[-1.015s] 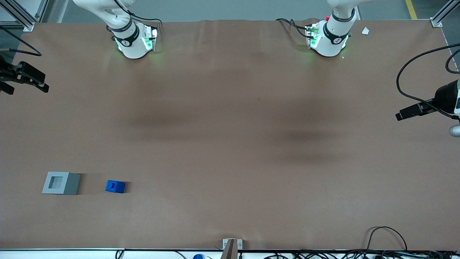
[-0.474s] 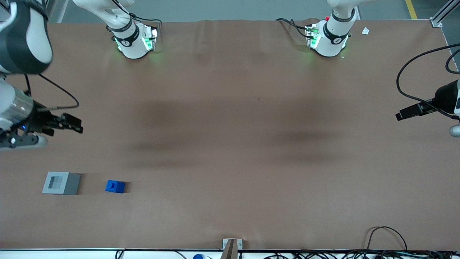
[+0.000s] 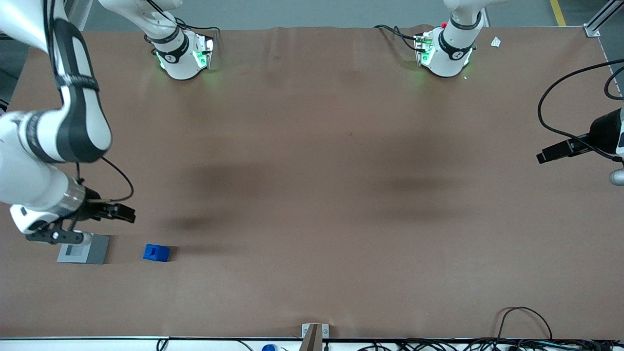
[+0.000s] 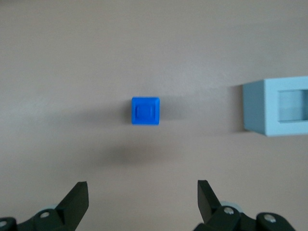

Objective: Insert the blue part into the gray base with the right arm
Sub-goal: 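Move the open right gripper down over the small blue block, then close the right gripper on the blue block and lift it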

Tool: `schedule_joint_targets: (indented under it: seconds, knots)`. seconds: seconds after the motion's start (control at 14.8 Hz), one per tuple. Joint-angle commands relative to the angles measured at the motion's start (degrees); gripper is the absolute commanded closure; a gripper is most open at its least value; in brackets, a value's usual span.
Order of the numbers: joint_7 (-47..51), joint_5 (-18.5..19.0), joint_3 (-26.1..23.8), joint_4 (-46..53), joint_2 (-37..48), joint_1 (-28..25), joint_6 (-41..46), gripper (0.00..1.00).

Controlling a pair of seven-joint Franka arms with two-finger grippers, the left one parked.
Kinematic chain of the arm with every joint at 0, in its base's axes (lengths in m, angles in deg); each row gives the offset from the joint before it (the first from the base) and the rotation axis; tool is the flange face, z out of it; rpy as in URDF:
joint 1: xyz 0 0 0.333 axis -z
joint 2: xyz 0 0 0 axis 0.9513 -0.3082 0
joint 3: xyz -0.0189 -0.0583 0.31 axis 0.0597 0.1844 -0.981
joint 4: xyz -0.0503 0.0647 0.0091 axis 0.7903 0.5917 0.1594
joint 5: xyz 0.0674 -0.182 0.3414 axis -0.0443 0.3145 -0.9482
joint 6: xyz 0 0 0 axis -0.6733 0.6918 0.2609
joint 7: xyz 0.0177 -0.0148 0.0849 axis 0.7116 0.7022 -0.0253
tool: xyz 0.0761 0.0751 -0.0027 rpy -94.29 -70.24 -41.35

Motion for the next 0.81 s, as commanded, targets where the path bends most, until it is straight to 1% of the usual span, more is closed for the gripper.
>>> schedule_joint_targets:
  seconds: [0.0, 0.2, 0.47, 0.74]
  knots:
    - [1.2, -1.2, -0.2, 1.6, -5.5, 0.4, -4.8, 0.0]
    - [1.1, -1.2, -0.2, 3.7, -11.2, 0.5, -11.2, 0.0]
    - [1.2, -1.1, -0.3, 7.3, -15.6, 0.1, -11.7, 0.02]
    - [1.1, -1.1, -0.3, 7.4, -18.1, 0.0, -17.6, 0.05]
